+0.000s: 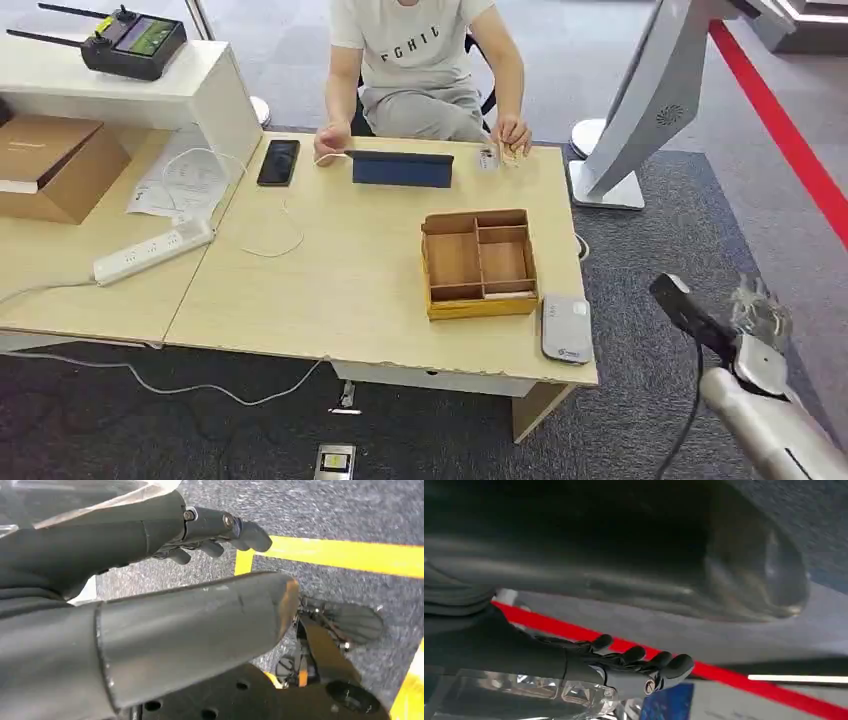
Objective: Pass the card to the sensor for recognition and then transmit it.
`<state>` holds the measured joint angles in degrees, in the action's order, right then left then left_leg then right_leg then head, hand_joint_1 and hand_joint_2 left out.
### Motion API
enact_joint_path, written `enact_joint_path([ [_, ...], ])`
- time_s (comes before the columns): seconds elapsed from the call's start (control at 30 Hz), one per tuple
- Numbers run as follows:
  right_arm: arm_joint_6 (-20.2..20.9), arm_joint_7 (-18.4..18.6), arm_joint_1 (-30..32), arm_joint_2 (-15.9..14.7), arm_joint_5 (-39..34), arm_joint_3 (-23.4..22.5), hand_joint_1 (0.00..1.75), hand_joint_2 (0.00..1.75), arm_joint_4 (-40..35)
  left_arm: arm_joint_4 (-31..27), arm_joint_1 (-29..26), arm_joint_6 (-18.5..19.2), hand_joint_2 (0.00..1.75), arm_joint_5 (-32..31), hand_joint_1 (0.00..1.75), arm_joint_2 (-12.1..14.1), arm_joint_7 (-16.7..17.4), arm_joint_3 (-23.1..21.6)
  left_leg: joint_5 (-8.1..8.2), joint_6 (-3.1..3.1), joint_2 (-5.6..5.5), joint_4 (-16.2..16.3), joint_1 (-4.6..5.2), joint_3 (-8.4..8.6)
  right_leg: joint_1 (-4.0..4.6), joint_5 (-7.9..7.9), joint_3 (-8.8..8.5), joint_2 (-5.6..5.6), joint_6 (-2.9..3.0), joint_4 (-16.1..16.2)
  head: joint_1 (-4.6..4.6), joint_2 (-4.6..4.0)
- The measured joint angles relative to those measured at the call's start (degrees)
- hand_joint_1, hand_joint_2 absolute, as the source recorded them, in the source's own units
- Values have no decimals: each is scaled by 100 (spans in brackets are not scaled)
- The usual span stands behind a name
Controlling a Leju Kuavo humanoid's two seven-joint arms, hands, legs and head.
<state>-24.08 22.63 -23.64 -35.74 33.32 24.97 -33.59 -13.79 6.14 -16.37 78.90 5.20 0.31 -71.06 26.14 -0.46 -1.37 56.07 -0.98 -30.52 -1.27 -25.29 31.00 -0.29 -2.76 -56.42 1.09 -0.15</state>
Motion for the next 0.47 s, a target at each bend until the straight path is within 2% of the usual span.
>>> enact_joint_path([
  [0.1, -357, -598, 936, -157, -697, -625, 0, 0, 132, 0, 2, -177, 0, 107, 0, -24, -50, 107, 6, -1, 4, -1, -2, 5, 1, -9, 1, 3, 1, 0, -4, 0],
  [0.23, -733, -1475, 1636, -8, -1835, -1488, 0, 0, 543, 0, -1, -332, 0, 184, 0, -77, -136, 212, 11, -6, 23, -4, -5, 10, 4, -18, 5, 16, 3, -5, -4, 0],
  [0.33, -855, -1686, 1877, 405, -2222, -2082, 0, 0, 956, 0, 13, -429, 0, 195, 0, -114, -133, 271, 12, -10, 31, -6, -11, 18, 11, -23, 2, 24, 13, -8, 5, 0],
  [0.47, -463, -1546, 1960, 1268, -2324, -2560, 0, 0, 1410, -4, 30, -553, 0, 190, 0, -175, 7, 319, 14, -25, 53, -6, -28, 28, 29, -18, 3, 51, 27, -12, -6, 0],
])
